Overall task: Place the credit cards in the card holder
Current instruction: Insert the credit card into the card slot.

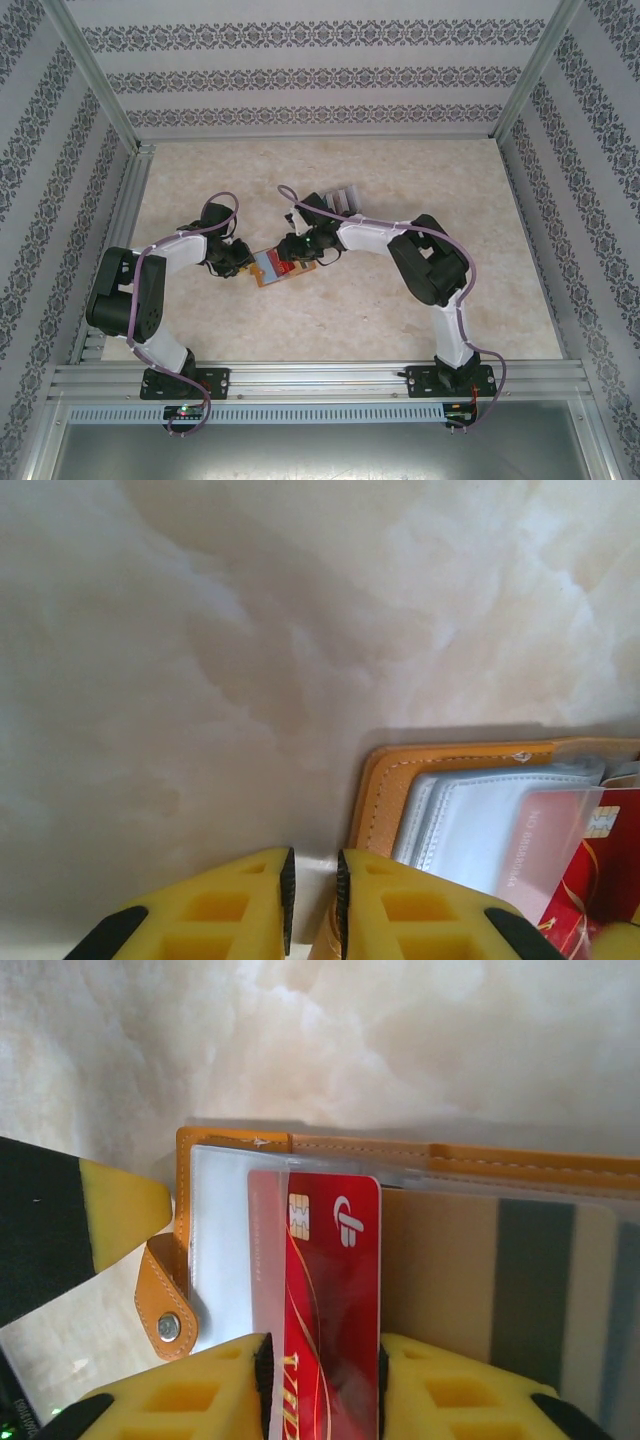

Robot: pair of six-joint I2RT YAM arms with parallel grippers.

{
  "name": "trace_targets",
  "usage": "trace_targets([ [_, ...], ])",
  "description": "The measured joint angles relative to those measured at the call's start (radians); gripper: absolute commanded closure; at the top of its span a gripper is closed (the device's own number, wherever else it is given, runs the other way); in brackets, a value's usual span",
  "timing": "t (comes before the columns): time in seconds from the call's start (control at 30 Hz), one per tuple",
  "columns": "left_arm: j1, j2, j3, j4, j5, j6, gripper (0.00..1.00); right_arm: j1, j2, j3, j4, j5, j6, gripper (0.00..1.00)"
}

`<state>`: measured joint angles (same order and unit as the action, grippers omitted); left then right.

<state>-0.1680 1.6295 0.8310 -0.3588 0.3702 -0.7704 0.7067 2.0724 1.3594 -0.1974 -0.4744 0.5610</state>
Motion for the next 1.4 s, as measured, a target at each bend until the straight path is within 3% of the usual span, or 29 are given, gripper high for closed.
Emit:
trace_targets([
  [0.17, 0.0, 0.0, 0.0, 0.0, -0.001, 0.0, 0.8, -0.005, -0.04, 0.0, -0.027, 0.041, -0.023, 0.65],
  [0.43, 0.0, 0.0, 0.0, -0.001, -0.005, 0.0, 0.84, -0.009, -0.054, 0.0, -0.043, 0.048, -0.042, 0.78],
  [0.73, 0.0, 0.0, -0.005, 0.001, -0.005, 0.0, 0.87, -0.009, -0.029, 0.0, -0.054, 0.048, -0.044, 0.85],
  [1.4, 0.0, -0.016, -0.044, 0.056, -0.005, -0.049, 0.88, 0.026, 0.037, 0.04, -0.054, 0.032, -0.041, 0.86],
])
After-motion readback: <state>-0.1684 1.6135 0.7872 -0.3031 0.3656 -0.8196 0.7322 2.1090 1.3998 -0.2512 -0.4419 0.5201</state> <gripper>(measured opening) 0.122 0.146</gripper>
